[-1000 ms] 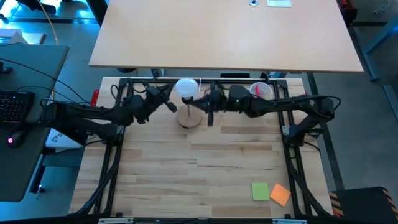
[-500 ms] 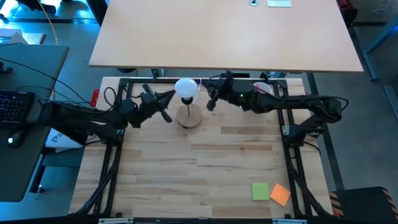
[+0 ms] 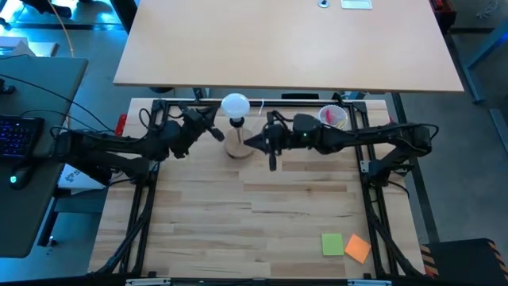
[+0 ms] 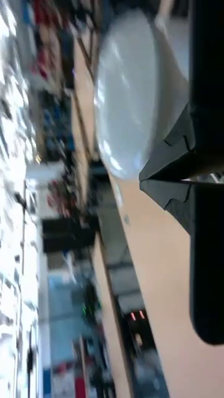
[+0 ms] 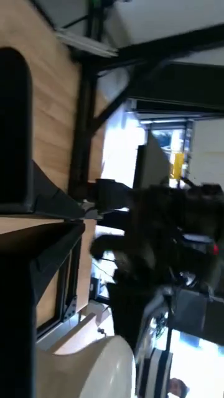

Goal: Screw lightbulb
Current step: Insert the lightbulb into the brown lamp

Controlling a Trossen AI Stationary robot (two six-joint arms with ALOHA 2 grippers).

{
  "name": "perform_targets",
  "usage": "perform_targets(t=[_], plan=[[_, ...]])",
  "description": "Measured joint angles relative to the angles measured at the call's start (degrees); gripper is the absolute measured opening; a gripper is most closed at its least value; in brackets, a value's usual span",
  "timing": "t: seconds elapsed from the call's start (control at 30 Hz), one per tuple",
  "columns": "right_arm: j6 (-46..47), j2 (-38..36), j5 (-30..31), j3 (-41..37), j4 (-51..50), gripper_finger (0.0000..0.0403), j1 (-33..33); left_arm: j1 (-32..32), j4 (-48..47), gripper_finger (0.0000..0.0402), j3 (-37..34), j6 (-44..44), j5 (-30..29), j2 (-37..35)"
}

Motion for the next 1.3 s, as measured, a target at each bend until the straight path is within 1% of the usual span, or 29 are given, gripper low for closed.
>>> perform_targets(t=[0.1, 0.27, 0.37, 0.47, 0.6, 0.67, 0.73, 0.83, 0.9, 0.97, 1.03, 1.13, 1.2, 1.3], plan=[[-2.96, -0.4, 0.09, 0.0, -2.5, 0.0016, 0.54, 0.24, -0.16, 0.0, 0.02, 1.83, -2.76, -1.29], [-3.72, -0.87, 0.87, 0.0, -7.42, 0.0016, -0.42, -1.71, -5.04, 0.0, 0.02, 2.36, -3.82, -2.71], [-3.24, -1.19, 3.72, 0.0, -12.46, 0.0016, -1.27, -2.47, -9.34, 0.0, 0.07, 0.4, -5.93, -3.32], [-2.6, -1.29, 7.91, 0.0, -18.27, 0.0016, -1.91, -2.02, -17.23, 0.0, 0.07, -4.53, -6.03, -3.15], [-1.95, -0.43, 8.64, 0.0, -24.89, 0.0016, -2.82, -0.01, -30.21, 0.0, -0.55, -15.11, -5.98, -2.85], [-1.05, 0.26, 8.65, 0.0, -26.26, 0.0016, -2.97, 0.77, -32.87, 0.0, -2.62, -20.42, -5.41, -2.67], [-0.94, 1.02, 8.63, -0.02, -26.68, 0.0016, -2.95, 1.68, -32.96, 0.0, -5.73, -24.68, -3.9, -2.24], [-0.98, 2.22, 8.61, -0.02, -26.24, 0.0016, -2.93, 3.36, -29.26, 0.0, -11.27, -31.63, -0.76, -0.35], [-1.0, 2.8, 8.48, -0.02, -25.4, 0.0016, -2.94, 4.73, -23.32, 0.0, -15.04, -33.87, 2.2, 1.64], [-0.96, 2.82, 8.46, -0.02, -24.97, 0.0016, -2.95, 6.36, -14.61, 0.0, -18.02, -33.84, 6.98, 4.47], [-0.99, 2.76, 8.46, -0.02, -24.0, 0.0016, -2.93, 8.04, -5.64, 0.0001, -19.92, -31.78, 12.46, 7.9], [-1.11, 2.67, 8.42, -0.02, -22.66, 0.0016, -2.93, 10.15, 5.77, 0.0013, -20.12, -27.02, 19.6, 14.1], [-1.12, 2.6, 8.18, -0.02, -21.83, 0.0016, -2.95, 11.19, 10.01, 0.0027, -19.09, -24.08, 22.55, 18.85], [-1.16, 2.6, 8.07, -0.02, -21.76, 0.0016, -2.95, 11.97, 11.72, 0.0053, -15.87, -20.23, 25.28, 25.59]])
